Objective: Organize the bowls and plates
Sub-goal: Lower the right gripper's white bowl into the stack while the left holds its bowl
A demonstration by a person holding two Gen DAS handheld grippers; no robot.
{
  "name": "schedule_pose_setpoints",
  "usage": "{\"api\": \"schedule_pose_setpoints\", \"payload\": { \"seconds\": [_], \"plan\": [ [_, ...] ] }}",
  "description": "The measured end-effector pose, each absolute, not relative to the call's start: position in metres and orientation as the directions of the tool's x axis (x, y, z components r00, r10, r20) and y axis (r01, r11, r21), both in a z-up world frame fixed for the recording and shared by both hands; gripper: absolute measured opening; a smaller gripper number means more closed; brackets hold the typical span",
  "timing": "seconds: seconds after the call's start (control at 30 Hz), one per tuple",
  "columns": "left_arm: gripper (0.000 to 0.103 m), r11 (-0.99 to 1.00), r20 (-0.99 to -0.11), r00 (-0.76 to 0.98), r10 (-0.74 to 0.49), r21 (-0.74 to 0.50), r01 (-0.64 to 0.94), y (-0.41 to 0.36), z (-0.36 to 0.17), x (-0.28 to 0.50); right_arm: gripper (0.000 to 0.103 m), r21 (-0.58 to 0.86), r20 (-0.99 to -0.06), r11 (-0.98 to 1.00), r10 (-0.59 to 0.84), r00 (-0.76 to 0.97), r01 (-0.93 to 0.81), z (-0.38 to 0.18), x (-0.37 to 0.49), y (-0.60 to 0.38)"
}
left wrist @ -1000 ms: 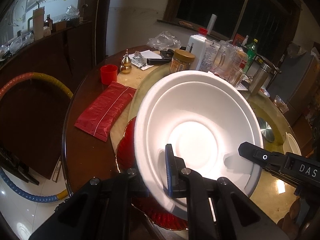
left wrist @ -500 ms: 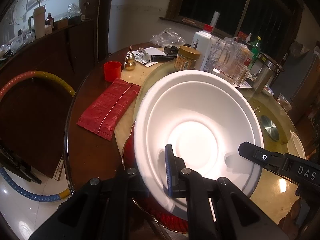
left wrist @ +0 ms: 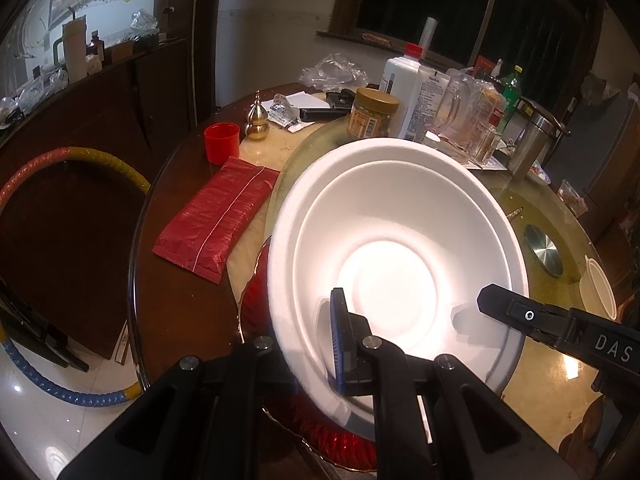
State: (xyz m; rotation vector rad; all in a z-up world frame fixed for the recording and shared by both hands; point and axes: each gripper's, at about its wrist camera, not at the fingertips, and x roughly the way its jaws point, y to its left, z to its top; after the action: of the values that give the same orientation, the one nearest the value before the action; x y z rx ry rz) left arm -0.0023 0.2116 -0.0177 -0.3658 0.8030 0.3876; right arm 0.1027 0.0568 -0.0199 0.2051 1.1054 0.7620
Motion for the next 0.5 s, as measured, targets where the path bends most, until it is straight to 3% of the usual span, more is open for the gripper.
{"api": "schedule_pose_setpoints", "payload": {
  "seconds": [0.5],
  "plan": [
    [0.011,0.87,-0.751,0.629,0.201,-0.158,-0.467,0.2081,-0.0172,0.0004,0.009,0.508,-0.739,0.739,0.638,0.216,-0.443,-0.0222,0.1051,0.0557]
  ]
}}
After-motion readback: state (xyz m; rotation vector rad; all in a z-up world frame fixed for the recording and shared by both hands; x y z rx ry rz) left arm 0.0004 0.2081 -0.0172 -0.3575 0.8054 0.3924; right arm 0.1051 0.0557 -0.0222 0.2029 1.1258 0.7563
